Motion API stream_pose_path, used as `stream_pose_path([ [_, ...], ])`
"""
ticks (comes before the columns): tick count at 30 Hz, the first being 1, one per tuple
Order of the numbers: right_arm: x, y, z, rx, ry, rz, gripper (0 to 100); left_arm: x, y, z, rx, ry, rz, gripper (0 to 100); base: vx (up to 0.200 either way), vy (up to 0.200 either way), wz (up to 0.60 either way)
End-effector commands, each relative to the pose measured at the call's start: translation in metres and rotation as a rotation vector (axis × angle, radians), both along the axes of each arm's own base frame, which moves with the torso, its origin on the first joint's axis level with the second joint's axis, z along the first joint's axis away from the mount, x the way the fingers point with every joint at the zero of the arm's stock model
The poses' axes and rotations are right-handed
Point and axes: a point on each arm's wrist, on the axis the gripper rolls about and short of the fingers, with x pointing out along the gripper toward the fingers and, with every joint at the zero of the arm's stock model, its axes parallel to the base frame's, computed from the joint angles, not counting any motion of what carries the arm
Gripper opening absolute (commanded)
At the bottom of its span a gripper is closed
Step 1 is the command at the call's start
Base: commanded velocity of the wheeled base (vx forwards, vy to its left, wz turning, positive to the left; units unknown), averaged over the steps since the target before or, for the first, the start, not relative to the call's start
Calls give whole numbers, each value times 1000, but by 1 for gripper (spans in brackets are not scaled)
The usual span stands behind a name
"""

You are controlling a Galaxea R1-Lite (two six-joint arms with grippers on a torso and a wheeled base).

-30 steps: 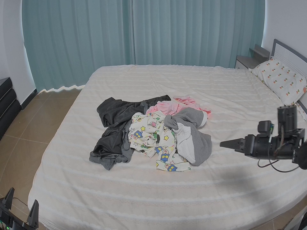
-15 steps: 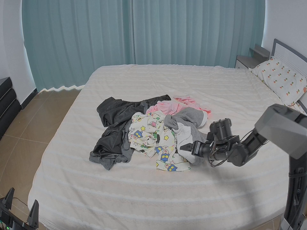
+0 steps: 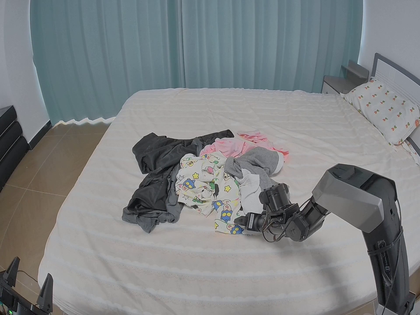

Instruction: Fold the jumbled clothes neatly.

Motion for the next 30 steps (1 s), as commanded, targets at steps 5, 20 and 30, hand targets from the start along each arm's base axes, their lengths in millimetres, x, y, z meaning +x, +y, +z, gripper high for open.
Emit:
stream_pose_path([
  [5,-13,-11,49,26,-47,-9,100,0,0,-5,0,-2,1,100,0,0,0],
  [20,-49,4,25,17,70,34,100,0,0,-5,0,-2,1,100,0,0,0],
  [30,-22,18,2,-42,78,-10,100,0,0,-5,0,-2,0,100,0,0,0],
])
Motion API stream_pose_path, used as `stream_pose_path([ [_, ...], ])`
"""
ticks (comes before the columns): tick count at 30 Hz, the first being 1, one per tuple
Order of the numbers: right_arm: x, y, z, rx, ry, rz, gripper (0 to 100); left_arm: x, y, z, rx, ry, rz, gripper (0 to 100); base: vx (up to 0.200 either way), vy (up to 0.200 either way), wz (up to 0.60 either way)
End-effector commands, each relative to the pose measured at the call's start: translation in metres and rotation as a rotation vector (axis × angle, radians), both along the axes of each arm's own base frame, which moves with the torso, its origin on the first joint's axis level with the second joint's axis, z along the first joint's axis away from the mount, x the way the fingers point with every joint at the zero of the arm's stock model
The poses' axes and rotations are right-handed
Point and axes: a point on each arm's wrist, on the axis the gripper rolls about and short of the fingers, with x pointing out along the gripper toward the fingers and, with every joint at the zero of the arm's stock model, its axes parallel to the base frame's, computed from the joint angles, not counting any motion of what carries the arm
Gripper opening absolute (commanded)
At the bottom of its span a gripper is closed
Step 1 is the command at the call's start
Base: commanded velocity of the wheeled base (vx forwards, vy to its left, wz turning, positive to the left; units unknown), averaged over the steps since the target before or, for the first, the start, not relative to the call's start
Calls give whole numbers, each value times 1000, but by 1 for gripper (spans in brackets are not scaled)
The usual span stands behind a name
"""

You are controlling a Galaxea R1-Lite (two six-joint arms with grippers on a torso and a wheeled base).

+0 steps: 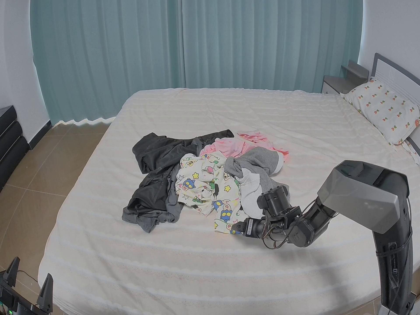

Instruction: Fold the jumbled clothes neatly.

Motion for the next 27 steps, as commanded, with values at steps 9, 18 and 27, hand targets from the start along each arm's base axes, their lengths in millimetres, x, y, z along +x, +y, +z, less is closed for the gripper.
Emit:
stream_pose_path([
  [9,9,0,-14,-52,41,-25,100,0,0,-5,0,-2,0,100,0,0,0],
  [18,13,-8,-16,-80,33,-63,100,0,0,-5,0,-2,0,100,0,0,0],
  [27,27,6,-15,-57,-20,-60,100,0,0,-5,0,-2,0,100,0,0,0],
])
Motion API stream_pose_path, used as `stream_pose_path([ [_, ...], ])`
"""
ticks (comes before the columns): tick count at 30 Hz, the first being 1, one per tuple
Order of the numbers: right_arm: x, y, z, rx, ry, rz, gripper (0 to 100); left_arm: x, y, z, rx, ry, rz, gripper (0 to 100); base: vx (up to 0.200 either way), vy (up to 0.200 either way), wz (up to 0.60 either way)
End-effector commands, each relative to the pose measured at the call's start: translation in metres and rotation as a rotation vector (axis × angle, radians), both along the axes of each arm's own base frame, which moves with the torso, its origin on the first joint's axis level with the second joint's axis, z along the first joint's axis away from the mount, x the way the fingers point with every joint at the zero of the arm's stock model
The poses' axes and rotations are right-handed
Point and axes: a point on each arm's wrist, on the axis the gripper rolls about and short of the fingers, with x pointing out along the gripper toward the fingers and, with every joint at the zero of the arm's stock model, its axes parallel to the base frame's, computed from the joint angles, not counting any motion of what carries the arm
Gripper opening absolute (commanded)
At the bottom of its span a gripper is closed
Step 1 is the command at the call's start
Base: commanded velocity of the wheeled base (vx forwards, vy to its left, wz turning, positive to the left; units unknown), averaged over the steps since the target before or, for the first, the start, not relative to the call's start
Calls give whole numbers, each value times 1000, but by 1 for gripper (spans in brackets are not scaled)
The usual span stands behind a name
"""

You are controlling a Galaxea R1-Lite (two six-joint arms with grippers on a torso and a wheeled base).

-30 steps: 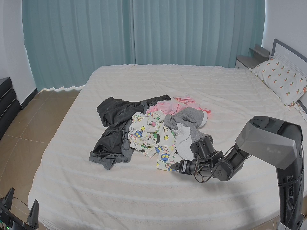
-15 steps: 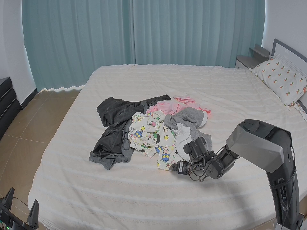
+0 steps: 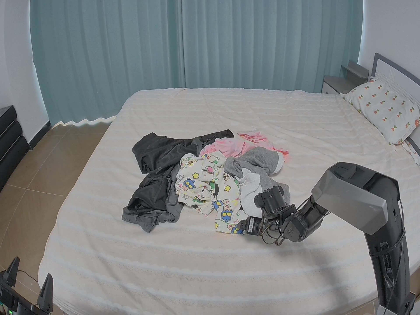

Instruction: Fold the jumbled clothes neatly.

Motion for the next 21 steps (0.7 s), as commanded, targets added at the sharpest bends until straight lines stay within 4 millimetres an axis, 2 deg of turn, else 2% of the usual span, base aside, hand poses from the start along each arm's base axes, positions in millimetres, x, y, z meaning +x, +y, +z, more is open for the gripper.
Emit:
stream_pose_path([
  [1,9,12,-3,21,-21,17,100,0,0,-5,0,-2,0,100,0,0,0],
  [13,14,39,2,58,16,86,100,0,0,-5,0,-2,1,100,0,0,0],
  [20,24,45,3,49,31,69,100,0,0,-5,0,-2,1,100,0,0,0],
  [21,24,45,3,50,33,67,0,0,0,-5,0,-2,1,100,0,0,0],
])
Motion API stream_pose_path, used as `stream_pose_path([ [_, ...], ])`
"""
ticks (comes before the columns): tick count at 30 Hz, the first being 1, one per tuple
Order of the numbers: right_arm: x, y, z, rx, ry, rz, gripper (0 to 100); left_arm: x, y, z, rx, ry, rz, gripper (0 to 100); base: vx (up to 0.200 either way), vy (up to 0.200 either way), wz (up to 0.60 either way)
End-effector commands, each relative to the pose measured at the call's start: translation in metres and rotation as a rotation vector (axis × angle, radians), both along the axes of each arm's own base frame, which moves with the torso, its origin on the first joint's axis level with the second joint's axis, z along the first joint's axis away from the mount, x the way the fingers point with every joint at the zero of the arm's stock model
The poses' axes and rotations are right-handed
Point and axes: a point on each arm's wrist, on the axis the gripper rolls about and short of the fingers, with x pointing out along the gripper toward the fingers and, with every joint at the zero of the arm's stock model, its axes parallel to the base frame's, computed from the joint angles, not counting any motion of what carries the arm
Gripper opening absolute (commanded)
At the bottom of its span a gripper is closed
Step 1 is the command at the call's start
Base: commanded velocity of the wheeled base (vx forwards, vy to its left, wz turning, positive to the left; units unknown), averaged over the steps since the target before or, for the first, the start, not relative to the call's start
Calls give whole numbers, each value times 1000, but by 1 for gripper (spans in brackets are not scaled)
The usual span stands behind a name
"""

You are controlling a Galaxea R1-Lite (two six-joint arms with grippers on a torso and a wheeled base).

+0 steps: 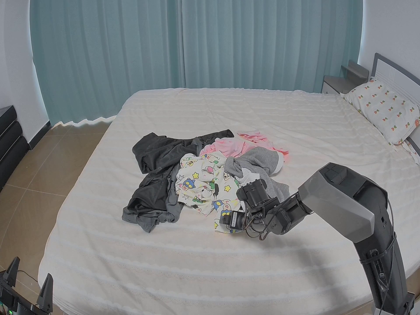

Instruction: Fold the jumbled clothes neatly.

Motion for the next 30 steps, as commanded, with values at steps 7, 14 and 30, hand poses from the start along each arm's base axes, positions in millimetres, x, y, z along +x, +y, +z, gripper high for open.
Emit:
stream_pose_path([
  [7,2,1,-3,-9,31,-14,0,0,0,-5,0,-2,1,100,0,0,0],
  [14,-11,-6,18,45,56,-68,0,0,0,-5,0,-2,0,100,0,0,0],
  [30,-125,-39,95,181,-75,31,0,0,0,-5,0,-2,1,100,0,0,0],
])
